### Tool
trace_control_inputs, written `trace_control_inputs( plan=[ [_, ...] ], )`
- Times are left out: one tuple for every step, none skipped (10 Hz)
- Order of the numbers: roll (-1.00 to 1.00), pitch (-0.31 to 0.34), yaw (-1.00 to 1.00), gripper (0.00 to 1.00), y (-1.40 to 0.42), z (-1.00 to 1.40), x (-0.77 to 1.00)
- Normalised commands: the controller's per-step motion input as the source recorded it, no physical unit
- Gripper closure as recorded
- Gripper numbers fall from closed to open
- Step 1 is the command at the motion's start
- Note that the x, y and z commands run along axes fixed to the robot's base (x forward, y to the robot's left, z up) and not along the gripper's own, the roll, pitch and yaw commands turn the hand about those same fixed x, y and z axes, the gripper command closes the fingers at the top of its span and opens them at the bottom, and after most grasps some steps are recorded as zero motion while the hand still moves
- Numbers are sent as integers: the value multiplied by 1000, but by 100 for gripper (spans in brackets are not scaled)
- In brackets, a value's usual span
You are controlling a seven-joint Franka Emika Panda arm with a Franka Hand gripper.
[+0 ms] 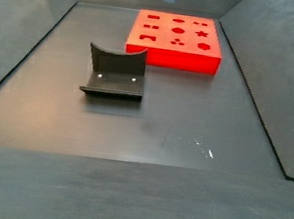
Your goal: Insert the arch object.
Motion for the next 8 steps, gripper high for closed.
trace_control_inputs(
  plan=[
    [-49,-210,-886,100,60,-271,134],
    [-34,-140,-934,100,66,-297,149],
    [0,-26,-1000,100,54,-320,114],
    [0,-14,-1000,100,51,-300,111],
    [0,-1,-1000,100,51,-291,103],
    [0,0,-1000,100,46,-289,91],
    [0,0,-1000,100,37,-251,63],
    [0,0,-997,100,34,-217,46]
  ],
)
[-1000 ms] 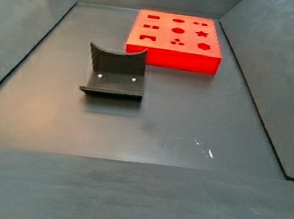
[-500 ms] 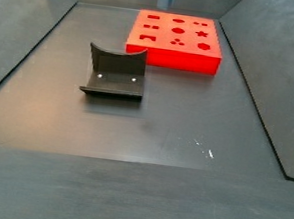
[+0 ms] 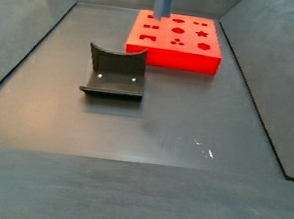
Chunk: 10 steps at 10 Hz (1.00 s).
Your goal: Insert the arch object.
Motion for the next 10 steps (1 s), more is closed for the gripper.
trace_control_inputs(
  plan=[
    [0,0,-991,100,29,-189,46],
    [0,0,-991,100,29,-183,51],
    [0,0,-969,100,26,-126,77],
    [3,0,-949,100,17,-80,114],
    [0,0,-906,100,6,-71,186],
    [0,0,-706,100,0,-37,431],
    [0,0,-529,100,0,0,631],
    [0,0,-463,100,0,0,697],
    [37,0,-494,100,0,-103,646],
    [74,40,-577,100,0,-166,469]
  ],
)
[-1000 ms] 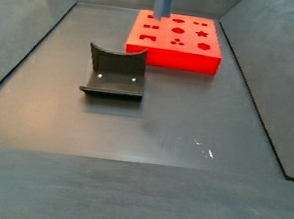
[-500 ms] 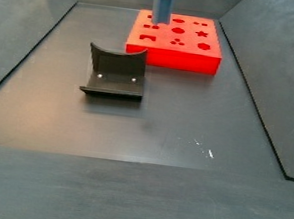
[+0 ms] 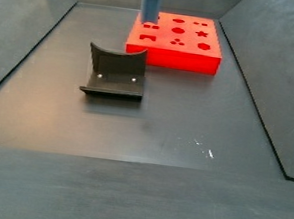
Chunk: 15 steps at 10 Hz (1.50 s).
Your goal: Insert the arch object.
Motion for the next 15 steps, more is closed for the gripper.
trace_control_inputs(
  plan=[
    [73,71,-691,100,6,-166,269],
    [64,107,-734,100,20,-154,160],
    [93,119,-720,100,0,-120,120],
    [123,131,-666,100,-46,-9,109],
    [224,171,-326,100,-251,0,0],
    [221,154,-263,100,-343,0,0],
    [257,149,-240,100,-414,0,146],
    [177,114,-97,100,-166,0,37],
    [71,10,0,100,0,-40,0],
    [57,0,-6,100,0,-143,0],
    [37,0,-14,100,0,-240,0],
    [33,0,-9,100,0,-263,0],
    [39,0,-20,100,0,-246,0],
    [56,0,-111,100,0,-229,0],
    [49,0,-223,100,0,-274,9]
  ],
)
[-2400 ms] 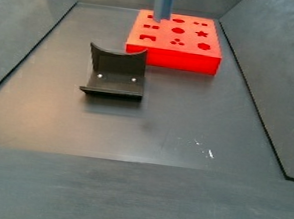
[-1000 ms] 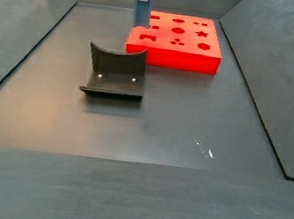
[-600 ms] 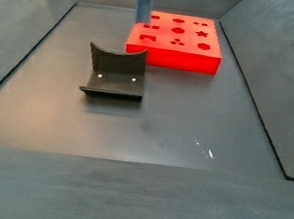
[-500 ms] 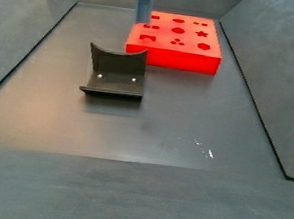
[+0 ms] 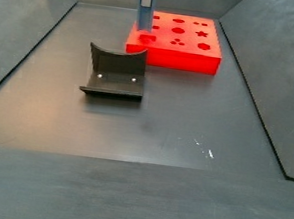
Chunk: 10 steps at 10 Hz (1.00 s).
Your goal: Insert the arch object.
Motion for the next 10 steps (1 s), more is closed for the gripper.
trace_control_inputs(
  plan=[
    [60,0,-269,100,14,-260,0],
    [76,0,-289,100,54,-229,0],
    [71,16,-317,100,83,-171,-57],
    [33,11,-326,100,111,-126,-94],
    [0,0,-269,100,140,-109,-191],
    [0,0,-146,100,66,-97,-263],
    [0,-11,0,100,-49,0,-183],
    [0,-17,40,100,-174,0,-11],
    [0,-17,137,100,-157,-91,91],
    [0,-11,143,100,-40,-191,286]
  ],
)
